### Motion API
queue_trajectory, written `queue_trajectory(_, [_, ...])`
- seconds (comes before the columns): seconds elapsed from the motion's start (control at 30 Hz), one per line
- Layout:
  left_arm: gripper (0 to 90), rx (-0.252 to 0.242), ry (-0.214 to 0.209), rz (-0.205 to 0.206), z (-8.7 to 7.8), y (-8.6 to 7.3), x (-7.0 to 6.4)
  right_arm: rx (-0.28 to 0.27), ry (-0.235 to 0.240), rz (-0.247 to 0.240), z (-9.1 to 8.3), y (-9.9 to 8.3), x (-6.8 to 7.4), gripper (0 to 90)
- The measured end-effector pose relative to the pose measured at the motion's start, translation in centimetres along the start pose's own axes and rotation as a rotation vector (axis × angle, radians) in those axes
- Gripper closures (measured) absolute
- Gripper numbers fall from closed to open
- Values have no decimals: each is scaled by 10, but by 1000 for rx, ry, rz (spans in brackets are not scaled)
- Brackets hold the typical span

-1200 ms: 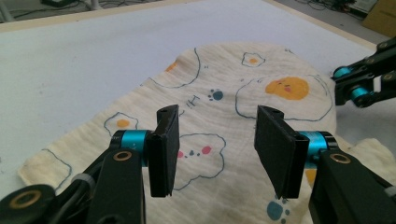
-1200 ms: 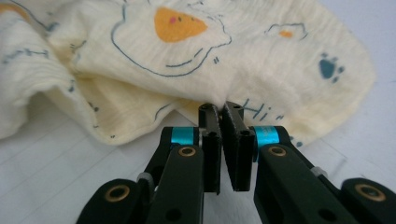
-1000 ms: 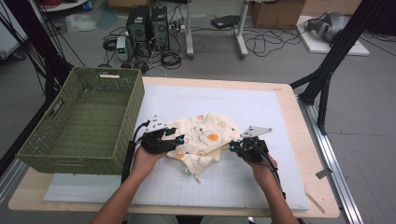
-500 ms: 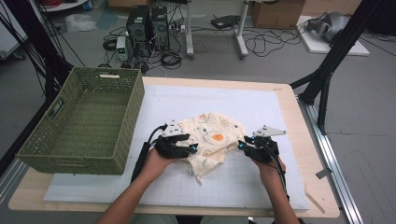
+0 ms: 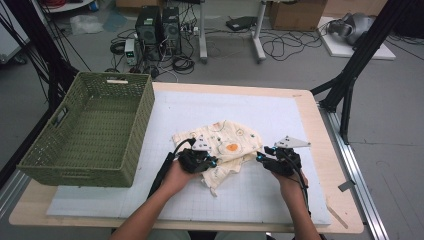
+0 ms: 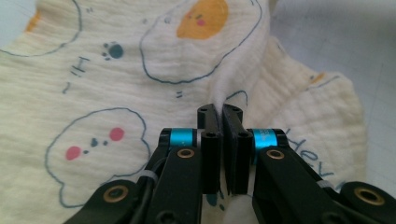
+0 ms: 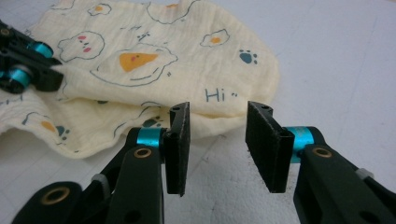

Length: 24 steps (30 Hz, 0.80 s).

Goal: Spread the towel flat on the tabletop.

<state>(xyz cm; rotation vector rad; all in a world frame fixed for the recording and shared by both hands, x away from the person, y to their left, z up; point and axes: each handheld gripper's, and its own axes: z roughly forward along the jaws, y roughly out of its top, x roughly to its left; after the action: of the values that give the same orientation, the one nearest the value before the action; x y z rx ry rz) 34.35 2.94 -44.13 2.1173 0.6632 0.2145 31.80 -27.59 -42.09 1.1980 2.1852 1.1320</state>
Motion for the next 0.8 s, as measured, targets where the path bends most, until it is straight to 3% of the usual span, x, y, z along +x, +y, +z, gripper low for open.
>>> queue_trajectory(0.1, [864,-59,6,-65,-13,0,12,11,24,-12,3,0,3,669])
queue_trajectory(0.23, [863,-90,24,-111,-23,-3,22,17,71,-29,10,0,10,697])
queue_trajectory(0.47, [861,-91,55,-120,-27,-5,26,-21,140,-79,18,4,27,701])
queue_trajectory(0.67, [860,-89,106,-134,-28,-6,30,-67,125,-123,14,8,37,695])
queue_trajectory(0.8, [859,-84,130,-136,-27,-6,31,-71,168,-147,18,8,44,694])
